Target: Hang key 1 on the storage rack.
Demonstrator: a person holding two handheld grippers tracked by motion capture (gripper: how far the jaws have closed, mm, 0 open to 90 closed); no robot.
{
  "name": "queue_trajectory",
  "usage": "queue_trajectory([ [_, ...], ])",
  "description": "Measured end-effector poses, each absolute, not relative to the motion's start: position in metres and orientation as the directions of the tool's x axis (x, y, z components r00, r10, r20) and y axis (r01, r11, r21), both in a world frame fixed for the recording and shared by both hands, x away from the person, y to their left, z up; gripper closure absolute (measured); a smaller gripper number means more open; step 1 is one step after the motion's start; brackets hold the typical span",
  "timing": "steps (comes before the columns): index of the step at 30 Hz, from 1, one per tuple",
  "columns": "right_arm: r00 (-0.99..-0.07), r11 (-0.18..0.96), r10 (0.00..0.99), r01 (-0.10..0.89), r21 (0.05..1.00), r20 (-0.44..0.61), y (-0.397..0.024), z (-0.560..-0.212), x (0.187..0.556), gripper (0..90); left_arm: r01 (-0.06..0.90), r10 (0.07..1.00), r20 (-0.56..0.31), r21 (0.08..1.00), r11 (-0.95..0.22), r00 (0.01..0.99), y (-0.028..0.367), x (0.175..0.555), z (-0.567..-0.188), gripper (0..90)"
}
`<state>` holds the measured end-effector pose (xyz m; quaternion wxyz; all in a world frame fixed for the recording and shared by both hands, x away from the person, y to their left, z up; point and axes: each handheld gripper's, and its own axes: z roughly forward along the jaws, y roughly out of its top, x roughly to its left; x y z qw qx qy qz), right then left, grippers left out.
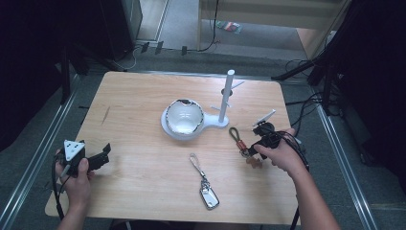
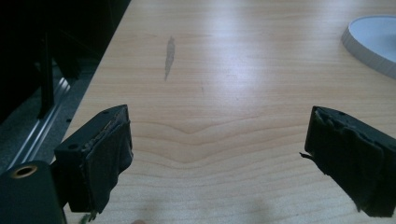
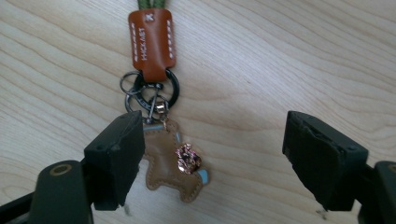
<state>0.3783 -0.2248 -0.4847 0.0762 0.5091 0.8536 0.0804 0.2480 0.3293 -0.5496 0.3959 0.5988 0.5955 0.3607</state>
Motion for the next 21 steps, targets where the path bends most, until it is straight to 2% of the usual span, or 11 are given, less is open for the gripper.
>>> queue_trajectory([
  [21, -0.549, 0.543, 0.835, 0.818, 0.191, -0.022, -0.193, -0.495, 0.399, 40.2, 0.424, 0.997, -0.068, 0.905, 0.045, 0.039, 0.333, 0.248, -0.55, 7.9],
])
